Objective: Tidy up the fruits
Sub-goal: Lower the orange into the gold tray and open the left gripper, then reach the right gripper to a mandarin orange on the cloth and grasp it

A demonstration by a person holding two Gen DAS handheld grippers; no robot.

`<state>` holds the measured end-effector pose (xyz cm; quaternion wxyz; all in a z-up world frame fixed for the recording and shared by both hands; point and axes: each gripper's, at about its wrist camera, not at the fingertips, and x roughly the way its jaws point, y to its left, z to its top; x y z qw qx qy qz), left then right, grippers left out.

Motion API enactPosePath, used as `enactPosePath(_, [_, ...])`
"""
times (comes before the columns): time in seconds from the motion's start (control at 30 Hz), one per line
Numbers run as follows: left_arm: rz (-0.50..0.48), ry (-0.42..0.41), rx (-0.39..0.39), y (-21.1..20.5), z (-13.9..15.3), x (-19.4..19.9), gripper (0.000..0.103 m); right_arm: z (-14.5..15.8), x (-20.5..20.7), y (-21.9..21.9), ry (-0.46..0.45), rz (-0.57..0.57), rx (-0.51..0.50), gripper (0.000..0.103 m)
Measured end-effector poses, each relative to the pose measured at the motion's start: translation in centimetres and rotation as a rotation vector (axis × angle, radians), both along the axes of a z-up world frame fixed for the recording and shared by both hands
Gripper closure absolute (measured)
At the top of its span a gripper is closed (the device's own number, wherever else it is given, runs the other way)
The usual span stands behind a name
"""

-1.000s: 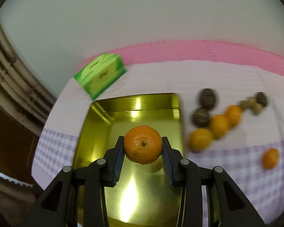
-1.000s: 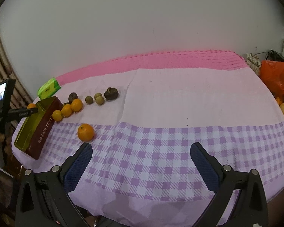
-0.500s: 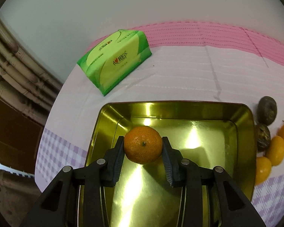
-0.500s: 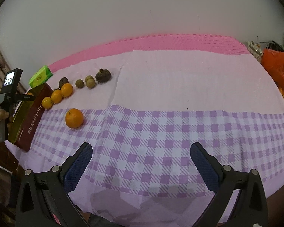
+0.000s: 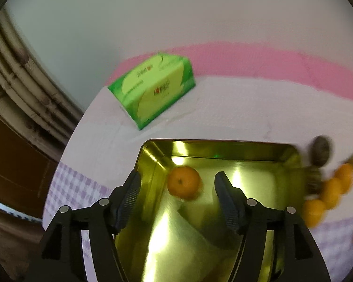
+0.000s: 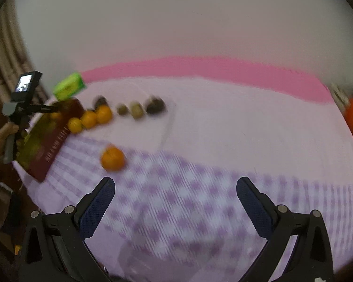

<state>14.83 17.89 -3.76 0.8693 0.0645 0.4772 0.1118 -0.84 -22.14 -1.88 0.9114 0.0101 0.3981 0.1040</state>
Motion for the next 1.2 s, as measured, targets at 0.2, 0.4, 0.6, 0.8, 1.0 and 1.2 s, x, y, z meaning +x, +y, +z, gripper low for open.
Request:
enactPosePath(0.2, [-0.030,-0.096,-0.239,-1.8,4.0,-7.5,0.027,0.6,6.5,2.4,-0.019,0.168,-0.032,0.022])
enactPosePath(0.4, [-0.068,-0.098,-0.452,-4.4,4.6,-13.7,0.025,-2.1,12.9,4.6,0.062,0.222,-0.051,0.042])
enactPosePath(0.6, [-0.167,-0.014,-0.404,-7.8,2.6,-15.8,0.025,-3.1,16.2,5.9,0.092,0.237,-0.033,0.042])
enactPosePath(0.8, [-0.227,-0.099,-0.301,-9.4,3.4,-16.6,0.025,-4.1,18.1,6.6,0.116,0.230,-0.059,0.043])
enactPosePath(1.0, [-0.227,-0.078,-0.271,-9.0,2.8,-16.4,0.024,-2.7,17.0,4.9,0.114,0.208,0.050,0.043])
enactPosePath(1.2, [-0.201,-0.075,-0.301,-8.3,2.5,-15.9,0.022,-1.7,7.3,6.7,0.127,0.369,0.094,0.026])
